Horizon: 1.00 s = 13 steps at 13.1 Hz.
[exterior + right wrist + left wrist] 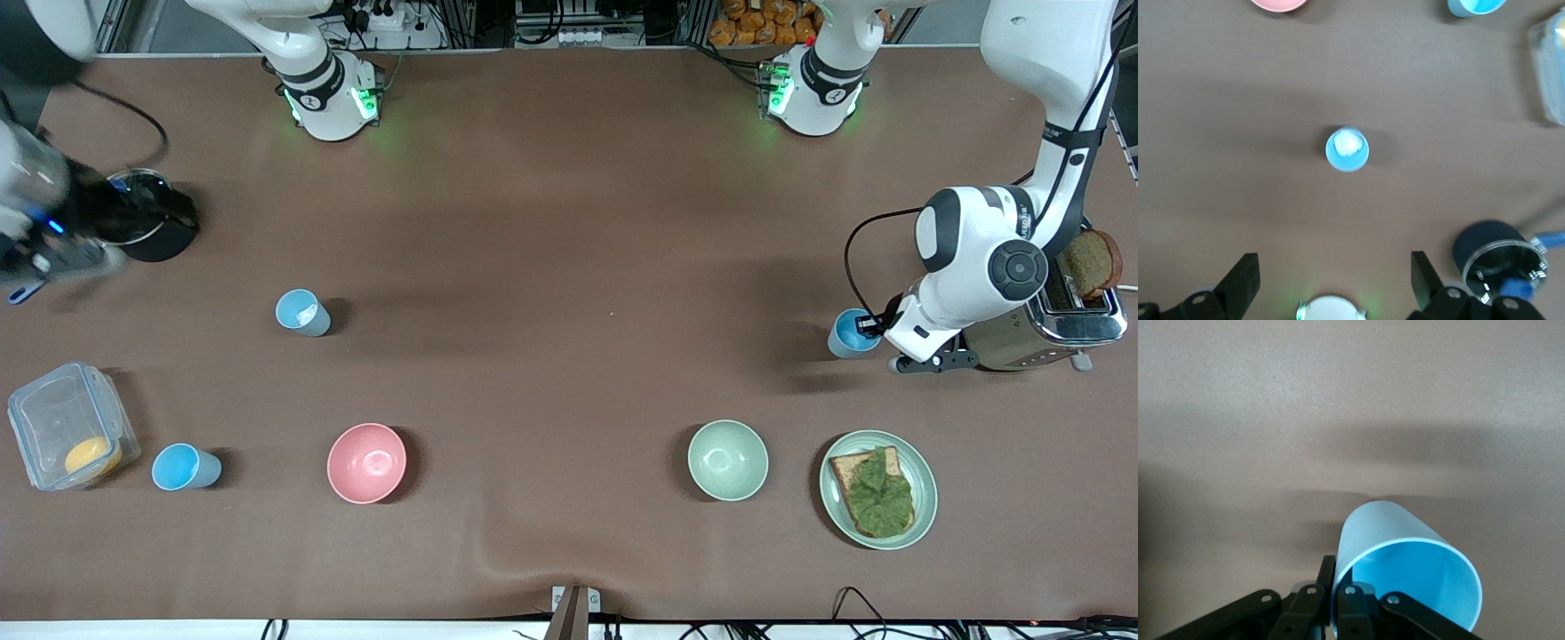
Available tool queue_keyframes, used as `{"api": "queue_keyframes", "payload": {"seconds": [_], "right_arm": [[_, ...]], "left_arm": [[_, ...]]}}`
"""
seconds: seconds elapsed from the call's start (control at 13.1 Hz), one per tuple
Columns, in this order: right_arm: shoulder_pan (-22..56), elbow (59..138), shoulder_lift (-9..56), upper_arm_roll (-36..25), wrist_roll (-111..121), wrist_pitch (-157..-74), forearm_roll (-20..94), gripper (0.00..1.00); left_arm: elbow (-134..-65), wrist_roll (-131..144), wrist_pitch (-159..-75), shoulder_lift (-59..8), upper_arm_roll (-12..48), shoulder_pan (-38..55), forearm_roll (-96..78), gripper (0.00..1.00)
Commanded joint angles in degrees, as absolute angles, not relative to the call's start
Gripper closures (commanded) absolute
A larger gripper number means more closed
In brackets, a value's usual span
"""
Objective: Stack blue cups with both arms
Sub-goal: 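Reach the right gripper to the other blue cup and grasp it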
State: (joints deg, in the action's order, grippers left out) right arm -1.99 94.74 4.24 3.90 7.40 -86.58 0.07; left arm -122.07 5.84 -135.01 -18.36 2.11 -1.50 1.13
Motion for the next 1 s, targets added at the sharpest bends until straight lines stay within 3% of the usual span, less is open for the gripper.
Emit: {"api": "queue_keyframes", "payload": {"seconds": [0.0,0.31,0.54,0.92], "right_arm": [[-1.8,106.1,2.5,3.3,8.1,-96.0,0.4,0.0],[-1.8,117.3,3.3,3.4,8.3,-112.6,-2.2,0.0],[-4.8,121.3,8.2,3.3,12.5,-124.1,-2.8,0.0],[-6.4,121.5,14.1,3.3,14.3,-129.5,-2.9,0.0]], "left_arm": [[-121.0,5.4,-134.1,-19.0,2.2,-1.4,2.0,1.0],[-121.0,5.5,-134.1,-19.2,2.1,-0.8,2.0,1.0],[-121.0,5.6,-134.1,-19.5,2.1,-0.6,2.0,1.0],[-120.0,5.4,-134.0,-19.4,2.2,-0.7,2.0,1.0]]}}
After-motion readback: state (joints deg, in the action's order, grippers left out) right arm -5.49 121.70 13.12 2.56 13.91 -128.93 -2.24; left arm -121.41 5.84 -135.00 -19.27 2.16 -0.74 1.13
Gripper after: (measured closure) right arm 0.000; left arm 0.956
